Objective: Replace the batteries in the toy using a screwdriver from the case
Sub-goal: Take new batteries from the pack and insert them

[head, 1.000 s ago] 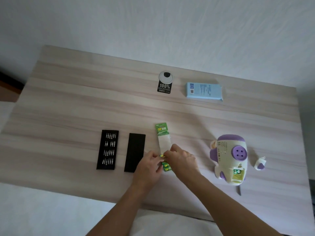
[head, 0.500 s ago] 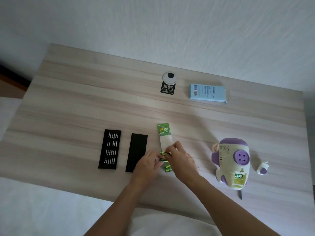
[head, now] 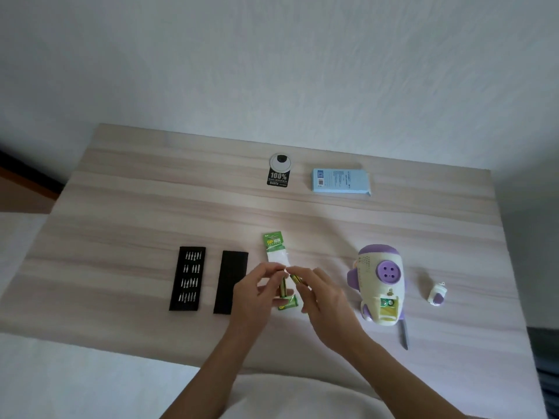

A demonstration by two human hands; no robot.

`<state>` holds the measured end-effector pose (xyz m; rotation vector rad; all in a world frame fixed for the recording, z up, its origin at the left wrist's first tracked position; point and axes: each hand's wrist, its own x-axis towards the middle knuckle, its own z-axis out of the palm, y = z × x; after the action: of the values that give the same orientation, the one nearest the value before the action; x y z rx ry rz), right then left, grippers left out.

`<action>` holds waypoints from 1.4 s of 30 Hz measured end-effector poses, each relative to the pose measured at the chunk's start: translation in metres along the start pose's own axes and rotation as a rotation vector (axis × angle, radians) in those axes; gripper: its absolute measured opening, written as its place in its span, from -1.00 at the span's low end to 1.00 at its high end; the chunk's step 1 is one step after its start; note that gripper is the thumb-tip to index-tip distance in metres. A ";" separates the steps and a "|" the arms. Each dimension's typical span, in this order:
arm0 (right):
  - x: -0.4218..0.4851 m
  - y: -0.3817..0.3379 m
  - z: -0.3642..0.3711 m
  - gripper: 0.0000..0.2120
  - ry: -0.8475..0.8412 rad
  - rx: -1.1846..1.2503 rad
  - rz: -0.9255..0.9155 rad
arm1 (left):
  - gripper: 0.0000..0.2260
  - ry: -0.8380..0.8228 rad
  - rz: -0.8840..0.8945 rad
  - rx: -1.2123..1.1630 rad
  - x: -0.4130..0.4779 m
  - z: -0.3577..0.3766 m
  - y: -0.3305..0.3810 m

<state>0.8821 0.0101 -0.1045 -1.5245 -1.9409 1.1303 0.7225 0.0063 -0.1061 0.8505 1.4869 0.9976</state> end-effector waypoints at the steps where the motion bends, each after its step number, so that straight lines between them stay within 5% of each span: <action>1: -0.008 0.000 -0.006 -0.68 0.022 0.008 -0.002 | -0.91 -0.012 0.007 0.004 -0.004 0.006 0.004; 17: -0.121 0.064 -0.096 -0.71 0.379 0.248 0.201 | -0.85 -0.216 0.186 0.227 -0.053 0.115 0.012; 33: -0.112 0.088 -0.118 -0.91 0.340 0.137 0.211 | -0.80 -0.091 0.448 0.516 -0.059 0.152 0.008; 42: -0.105 0.092 -0.107 -0.80 0.355 -0.051 0.159 | -0.85 -0.129 0.524 0.519 -0.052 0.146 -0.001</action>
<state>1.0486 -0.0461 -0.1006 -1.7941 -1.6441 0.8060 0.8748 -0.0216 -0.0937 1.7092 1.4617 0.9079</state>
